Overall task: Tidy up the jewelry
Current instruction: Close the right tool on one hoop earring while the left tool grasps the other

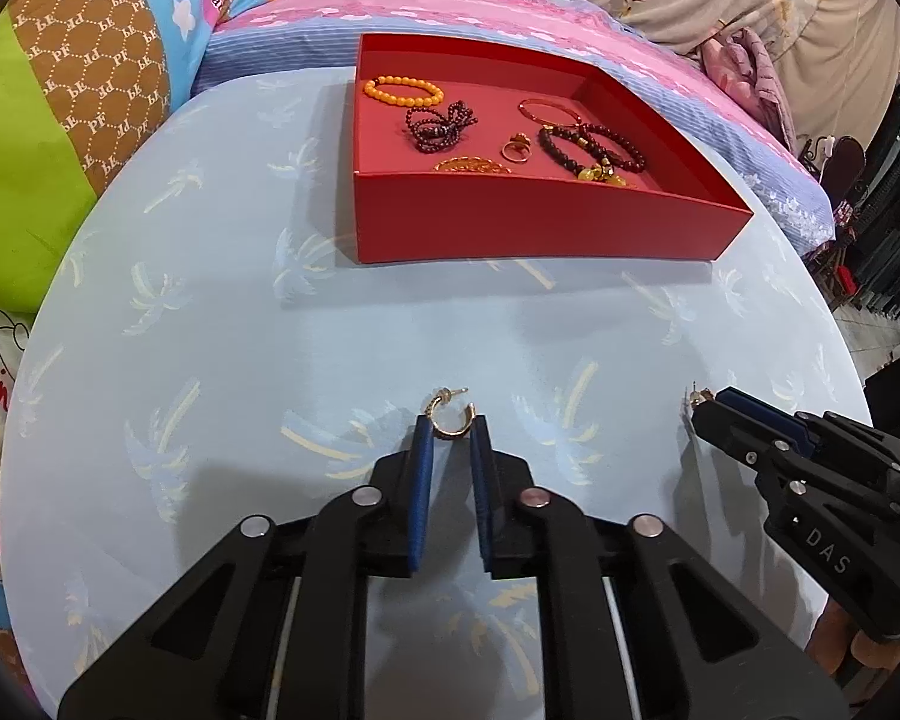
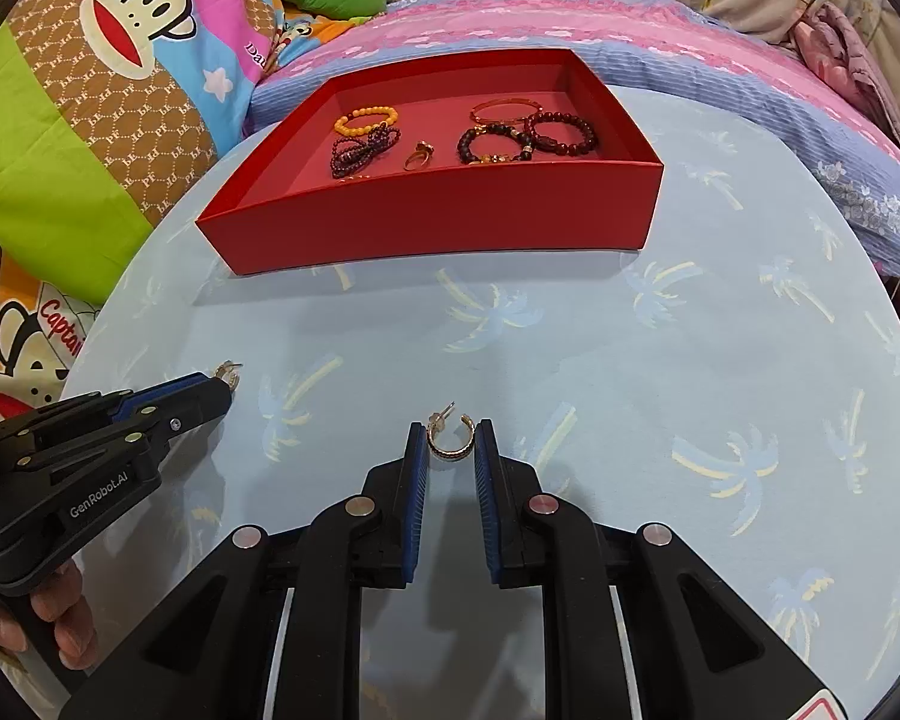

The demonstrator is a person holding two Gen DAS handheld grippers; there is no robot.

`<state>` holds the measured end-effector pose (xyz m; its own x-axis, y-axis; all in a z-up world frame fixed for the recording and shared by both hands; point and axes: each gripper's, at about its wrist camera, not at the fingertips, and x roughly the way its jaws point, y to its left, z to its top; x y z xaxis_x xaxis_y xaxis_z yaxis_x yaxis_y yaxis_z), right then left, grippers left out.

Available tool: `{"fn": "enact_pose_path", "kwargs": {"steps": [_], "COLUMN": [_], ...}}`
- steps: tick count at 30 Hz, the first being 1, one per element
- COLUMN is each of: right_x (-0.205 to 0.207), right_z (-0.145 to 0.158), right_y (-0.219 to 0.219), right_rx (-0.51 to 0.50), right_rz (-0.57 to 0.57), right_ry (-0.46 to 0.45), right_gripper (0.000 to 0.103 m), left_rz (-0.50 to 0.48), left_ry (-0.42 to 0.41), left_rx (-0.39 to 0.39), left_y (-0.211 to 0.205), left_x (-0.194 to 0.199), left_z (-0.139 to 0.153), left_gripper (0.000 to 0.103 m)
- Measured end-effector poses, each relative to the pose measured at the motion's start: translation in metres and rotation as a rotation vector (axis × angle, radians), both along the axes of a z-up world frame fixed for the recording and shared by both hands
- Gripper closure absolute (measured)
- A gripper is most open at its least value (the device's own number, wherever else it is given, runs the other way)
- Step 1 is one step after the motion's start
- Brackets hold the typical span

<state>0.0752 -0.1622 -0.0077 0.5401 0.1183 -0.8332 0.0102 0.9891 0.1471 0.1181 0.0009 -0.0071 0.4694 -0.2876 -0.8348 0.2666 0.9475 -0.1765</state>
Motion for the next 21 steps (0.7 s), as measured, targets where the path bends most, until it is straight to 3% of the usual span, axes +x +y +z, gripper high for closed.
{"fn": "enact_pose_path", "kwargs": {"steps": [5,9,11,17,19,21], "right_x": [-0.001,-0.001,-0.001,0.000,0.000,0.000], "right_z": [0.000,0.000,0.000,0.000,0.000,0.000], "right_y": [0.000,0.000,-0.001,-0.002,-0.002,-0.002], "right_rx": [0.000,0.004,0.003,0.014,0.014,0.015], "right_rz": [0.002,0.000,-0.001,-0.004,-0.005,-0.006], "right_ry": [0.000,-0.001,0.001,0.006,0.005,0.005], "right_gripper": [0.088,0.088,0.088,0.088,0.088,0.088], "left_rz": [0.017,0.034,0.033,0.007,-0.007,-0.010], "left_ry": [0.007,-0.004,-0.007,-0.021,-0.014,-0.010], "left_rx": [-0.007,0.009,0.015,0.030,0.018,0.015], "left_y": [0.001,0.001,0.000,-0.009,-0.011,-0.011], "left_x": [0.002,0.003,0.004,0.006,0.008,0.008], "left_z": [0.001,0.002,0.002,0.001,0.001,0.001], "left_gripper": [0.093,0.077,0.075,0.076,0.087,0.086]}}
